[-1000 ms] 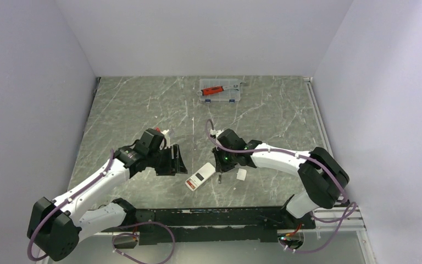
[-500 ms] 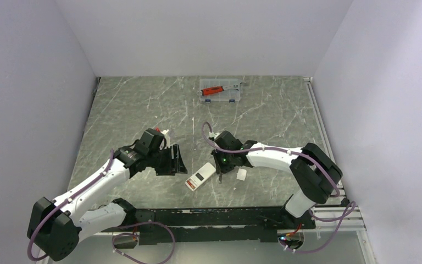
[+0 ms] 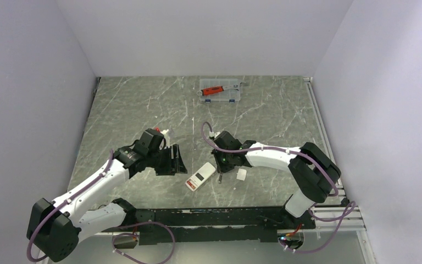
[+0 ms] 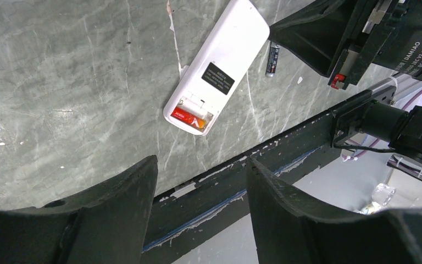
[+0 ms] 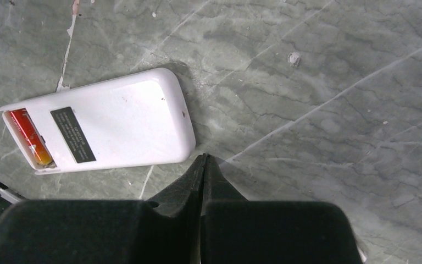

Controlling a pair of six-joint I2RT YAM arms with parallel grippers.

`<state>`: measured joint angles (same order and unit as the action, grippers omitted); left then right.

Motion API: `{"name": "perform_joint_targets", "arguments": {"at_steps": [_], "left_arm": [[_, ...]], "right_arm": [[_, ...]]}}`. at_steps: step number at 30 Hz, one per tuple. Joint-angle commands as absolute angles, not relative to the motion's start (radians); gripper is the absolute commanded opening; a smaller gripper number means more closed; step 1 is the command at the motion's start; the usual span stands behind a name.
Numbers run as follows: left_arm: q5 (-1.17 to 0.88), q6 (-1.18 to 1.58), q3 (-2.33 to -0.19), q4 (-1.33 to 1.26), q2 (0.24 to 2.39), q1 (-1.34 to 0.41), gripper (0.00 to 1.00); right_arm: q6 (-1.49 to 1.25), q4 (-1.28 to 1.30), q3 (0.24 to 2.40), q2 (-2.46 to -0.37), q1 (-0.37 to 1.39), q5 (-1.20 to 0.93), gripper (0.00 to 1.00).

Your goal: Load the batteries into the remote control

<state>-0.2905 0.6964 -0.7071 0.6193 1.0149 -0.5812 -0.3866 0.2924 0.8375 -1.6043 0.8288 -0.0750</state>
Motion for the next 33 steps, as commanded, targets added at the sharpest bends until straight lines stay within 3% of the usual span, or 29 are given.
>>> {"name": "perform_joint_targets", "arguments": {"at_steps": [1, 33], "left_arm": [[-0.29, 0.699, -0.709, 0.623, 1.009, -0.582, 0.65], [-0.306, 0.708, -0.696, 0.593, 1.013, -0.583, 0.65]], "right_arm": [[-0.395, 0.314, 0.844, -1.572, 0.833, -0.026, 0.0], [-0.507, 0.313, 0.676, -1.421, 0.949, -0.006, 0.0]]}}
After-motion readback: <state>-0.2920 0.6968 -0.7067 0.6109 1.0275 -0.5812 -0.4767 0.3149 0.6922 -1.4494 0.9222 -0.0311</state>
